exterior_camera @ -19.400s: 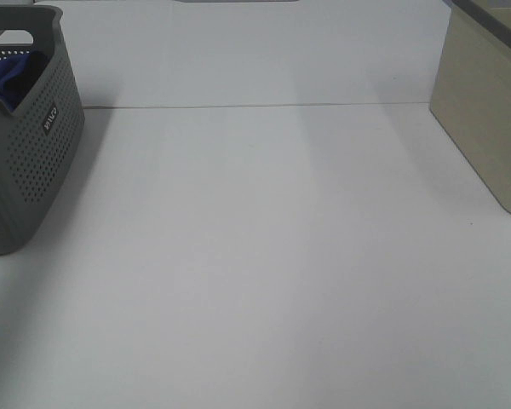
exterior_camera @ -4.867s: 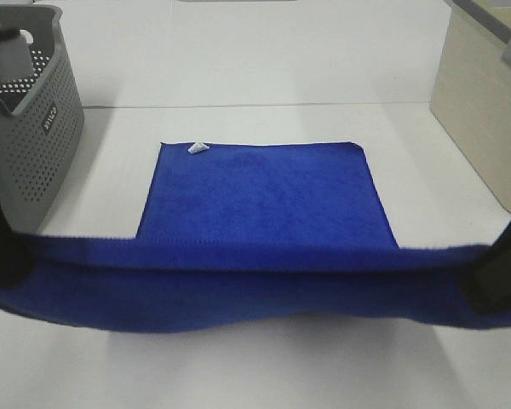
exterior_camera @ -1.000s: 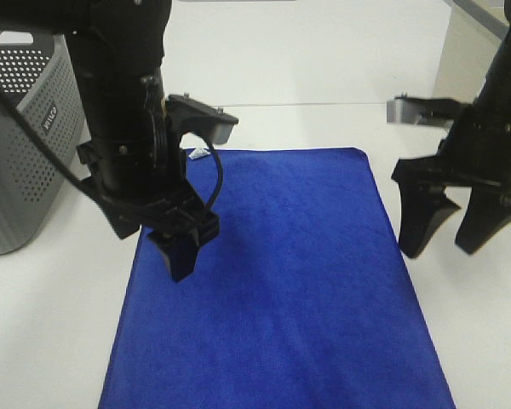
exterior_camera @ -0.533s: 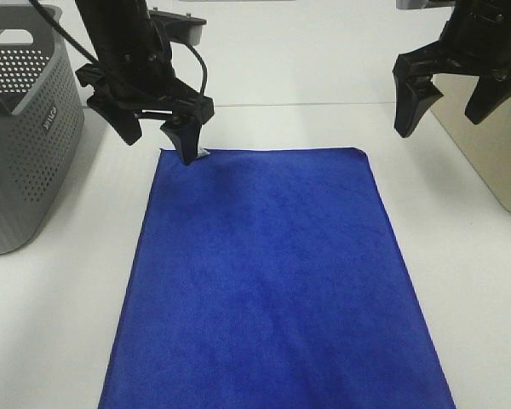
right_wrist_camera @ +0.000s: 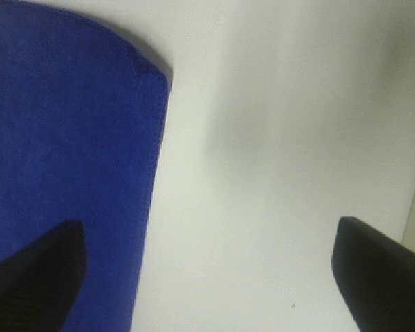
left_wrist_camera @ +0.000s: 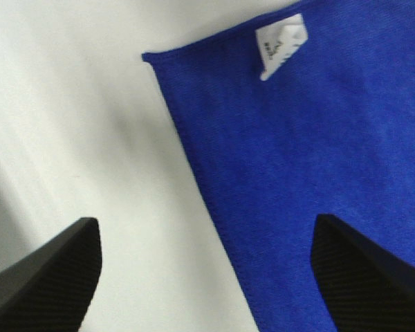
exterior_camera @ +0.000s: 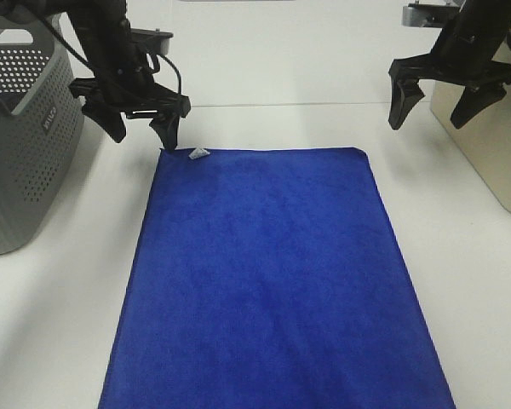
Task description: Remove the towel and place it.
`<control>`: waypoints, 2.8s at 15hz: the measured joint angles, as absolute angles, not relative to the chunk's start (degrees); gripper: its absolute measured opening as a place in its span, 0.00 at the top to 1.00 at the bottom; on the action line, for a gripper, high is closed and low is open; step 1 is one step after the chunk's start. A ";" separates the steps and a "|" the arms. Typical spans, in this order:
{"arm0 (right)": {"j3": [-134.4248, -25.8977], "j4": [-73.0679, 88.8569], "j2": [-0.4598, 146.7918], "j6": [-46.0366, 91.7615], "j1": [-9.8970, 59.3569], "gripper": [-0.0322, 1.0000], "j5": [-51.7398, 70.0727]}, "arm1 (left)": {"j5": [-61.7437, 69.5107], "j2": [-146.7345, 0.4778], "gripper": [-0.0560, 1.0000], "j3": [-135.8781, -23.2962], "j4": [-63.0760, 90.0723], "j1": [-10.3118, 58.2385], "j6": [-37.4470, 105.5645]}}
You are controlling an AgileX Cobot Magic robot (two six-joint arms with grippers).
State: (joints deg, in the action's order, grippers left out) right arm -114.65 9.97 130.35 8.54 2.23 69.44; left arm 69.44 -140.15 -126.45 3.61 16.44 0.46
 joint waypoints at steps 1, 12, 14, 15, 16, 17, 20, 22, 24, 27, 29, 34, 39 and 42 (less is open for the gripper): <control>-117.00 10.20 133.38 8.54 2.23 0.07 69.44 | 69.56 -141.46 0.21 -127.20 3.61 15.01 0.00; -124.73 15.36 144.73 12.26 2.23 0.07 67.09 | 65.66 -148.74 0.21 -129.55 8.14 12.38 -0.52; -124.73 15.36 145.42 12.66 2.23 0.07 65.15 | 63.88 -149.03 0.21 -129.66 10.66 11.69 -1.20; -124.73 15.36 145.70 13.12 2.23 0.07 64.46 | 63.08 -149.14 0.21 -129.72 11.86 11.17 -1.32; -124.73 15.47 145.99 13.46 2.23 0.07 64.23 | 62.74 -149.26 0.21 -129.77 12.49 10.94 -1.26; -124.73 15.64 146.33 13.58 2.23 0.07 63.88 | 62.62 -149.31 0.21 -129.89 12.66 10.77 -1.20; -125.19 15.93 146.68 13.87 2.23 0.07 63.83 | 62.57 -149.83 0.21 -130.29 12.66 10.77 -0.86; -125.19 15.93 146.68 13.92 2.23 0.07 64.00 | 62.57 -149.89 0.21 -130.35 12.66 10.77 -0.74; -125.19 15.99 146.68 13.92 2.23 0.07 64.46 | 62.57 -149.89 0.21 -130.46 12.72 10.77 -0.46; -125.19 17.30 146.68 13.92 2.23 0.07 64.92 | 61.42 -149.89 0.21 -130.46 15.36 10.77 1.32; -125.19 17.48 146.68 13.92 2.23 0.07 64.92 | 61.13 -150.00 0.21 -130.46 16.10 10.77 1.66; -125.19 22.06 146.73 13.92 2.23 0.07 64.92 | 60.45 -150.00 0.22 -130.46 16.56 11.00 1.89; -125.82 24.92 147.82 13.92 5.04 0.07 64.46 | 56.84 -150.57 0.23 -130.46 19.88 13.75 2.86; -125.82 24.58 147.99 13.98 8.88 0.09 62.11 | 55.23 -151.03 0.25 -130.52 20.97 16.04 3.84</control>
